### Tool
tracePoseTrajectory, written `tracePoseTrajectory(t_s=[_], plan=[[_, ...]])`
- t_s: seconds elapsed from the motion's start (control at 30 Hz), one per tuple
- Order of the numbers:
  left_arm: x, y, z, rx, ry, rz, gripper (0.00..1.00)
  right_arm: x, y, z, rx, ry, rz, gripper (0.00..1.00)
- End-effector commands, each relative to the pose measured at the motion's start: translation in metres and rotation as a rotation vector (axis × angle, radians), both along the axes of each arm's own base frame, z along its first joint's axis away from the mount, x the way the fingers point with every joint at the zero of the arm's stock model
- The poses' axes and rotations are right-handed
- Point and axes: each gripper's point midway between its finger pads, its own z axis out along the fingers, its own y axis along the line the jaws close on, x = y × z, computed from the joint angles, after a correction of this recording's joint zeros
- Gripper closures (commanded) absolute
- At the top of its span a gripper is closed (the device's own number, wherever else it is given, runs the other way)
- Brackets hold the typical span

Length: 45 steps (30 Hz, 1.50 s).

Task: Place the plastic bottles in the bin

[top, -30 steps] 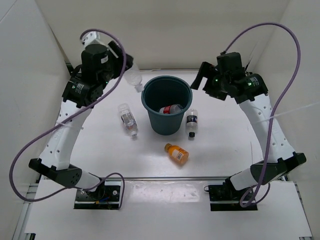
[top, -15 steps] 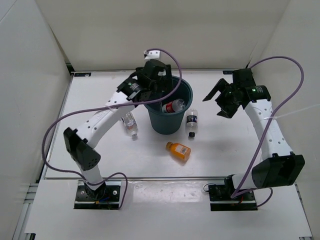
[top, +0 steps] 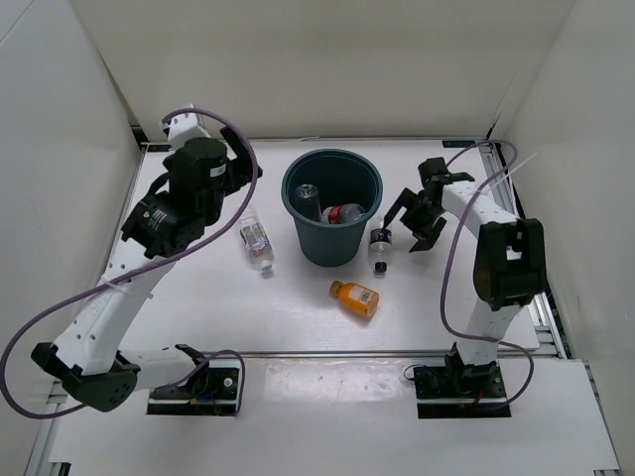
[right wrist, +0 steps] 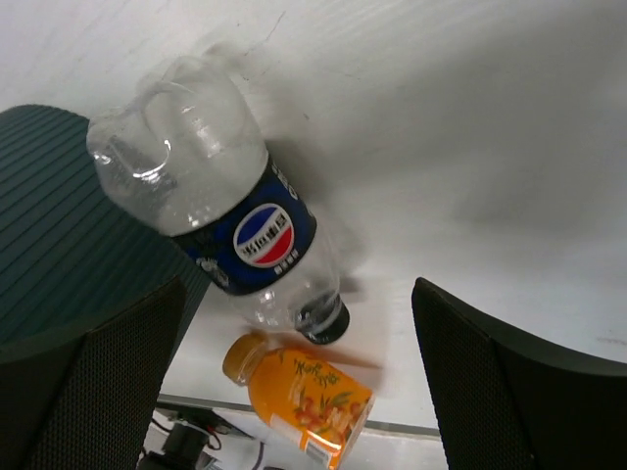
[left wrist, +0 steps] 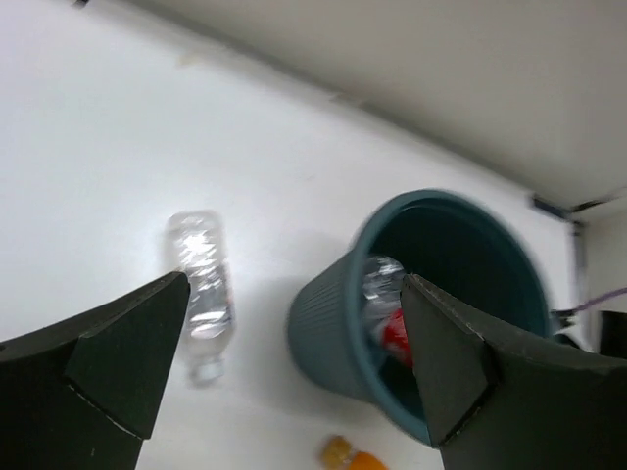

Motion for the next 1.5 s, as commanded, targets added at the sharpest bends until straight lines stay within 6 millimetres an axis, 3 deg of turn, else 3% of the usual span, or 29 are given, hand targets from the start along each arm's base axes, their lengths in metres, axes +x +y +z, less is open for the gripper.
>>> tracePoseTrajectory(t_s=[0.0, 0.13, 0.17, 0.27, 0.3, 0.33, 0.4, 0.5, 0.6, 0.7, 0.77, 0.87, 0.9, 1.0, 1.03, 1.1, 1.13, 1.17, 1.2, 1.23, 1.27, 1.3, 1.33, 1.37, 1.47], plan=[[-0.008, 0.020, -0.055, 0.035, 0.167, 0.062, 0.00, 0.013, 0.021, -0.003, 0.027, -0.054, 0.077, 0.00], [-0.015, 0.046, -0.094, 0.025, 0.254, 0.135, 0.00, 0.014, 0.035, -0.019, 0.022, -0.025, 0.112, 0.00], [-0.017, 0.050, -0.109, 0.034, 0.295, 0.146, 0.00, 0.013, 0.035, -0.027, 0.018, -0.004, 0.112, 0.00], [-0.024, 0.062, -0.131, -0.018, 0.327, 0.213, 0.00, 0.014, 0.035, -0.035, 0.014, 0.015, 0.112, 0.03], [-0.025, 0.062, -0.135, -0.011, 0.337, 0.214, 0.00, 0.013, 0.035, -0.040, 0.012, 0.027, 0.112, 0.06], [-0.025, 0.066, -0.139, -0.017, 0.345, 0.231, 0.00, 0.009, 0.031, -0.044, -0.010, 0.037, 0.107, 0.20], [-0.025, 0.069, -0.145, -0.012, 0.357, 0.242, 0.00, 0.001, 0.022, -0.051, -0.028, 0.062, 0.093, 0.33], [-0.024, 0.075, -0.152, -0.009, 0.367, 0.263, 0.00, -0.010, 0.004, -0.050, -0.029, 0.074, 0.050, 0.44], [-0.023, 0.081, -0.164, -0.008, 0.391, 0.290, 0.00, -0.017, -0.012, -0.029, -0.029, 0.059, -0.017, 0.54], [-0.018, 0.084, -0.181, -0.028, 0.419, 0.324, 0.00, -0.025, -0.021, 0.012, -0.006, 0.007, -0.096, 0.62], [-0.011, 0.085, -0.189, -0.051, 0.434, 0.356, 0.00, -0.013, -0.023, 0.066, 0.028, -0.123, -0.138, 0.64], [-0.008, 0.086, -0.208, -0.052, 0.493, 0.396, 0.00, -0.006, -0.022, 0.126, 0.065, -0.229, -0.207, 0.66], [-0.006, 0.088, -0.213, -0.046, 0.508, 0.407, 0.00, 0.005, -0.016, 0.163, 0.095, -0.326, -0.203, 0.67], [0.001, 0.086, -0.230, -0.020, 0.551, 0.413, 0.00, 0.022, 0.007, 0.224, 0.120, -0.527, -0.136, 0.67], [0.001, 0.086, -0.233, -0.014, 0.561, 0.415, 0.00, 0.030, 0.019, 0.257, 0.139, -0.625, -0.088, 0.65], [0.012, 0.078, -0.241, -0.007, 0.555, 0.367, 0.00, 0.035, 0.068, 0.288, 0.141, -0.737, 0.090, 0.59], [0.011, 0.075, -0.243, 0.000, 0.566, 0.342, 0.00, 0.042, 0.068, 0.270, 0.101, -0.701, 0.116, 0.55], [0.017, 0.071, -0.249, 0.007, 0.577, 0.320, 0.00, 0.040, 0.091, 0.294, 0.120, -0.772, 0.192, 0.50], [0.019, 0.069, -0.251, 0.035, 0.593, 0.288, 0.00, 0.047, 0.106, 0.278, 0.109, -0.738, 0.247, 0.44], [0.024, 0.063, -0.250, 0.033, 0.599, 0.259, 0.00, 0.044, 0.120, 0.274, 0.101, -0.743, 0.328, 0.17], [0.029, 0.060, -0.257, 0.050, 0.619, 0.243, 0.00, 0.043, 0.131, 0.280, 0.149, -0.750, 0.376, 0.07], [0.032, 0.058, -0.259, 0.071, 0.631, 0.221, 0.00, 0.045, 0.135, 0.269, 0.151, -0.710, 0.387, 0.00], [0.037, 0.056, -0.257, 0.076, 0.627, 0.216, 0.00, 0.039, 0.130, 0.262, 0.135, -0.656, 0.377, 0.00], [0.038, 0.056, -0.265, 0.087, 0.650, 0.217, 0.00, 0.035, 0.130, 0.265, 0.121, -0.654, 0.376, 0.00], [0.050, 0.052, -0.264, 0.076, 0.627, 0.215, 0.00, 0.025, 0.109, 0.274, 0.049, -0.685, 0.341, 0.00]])
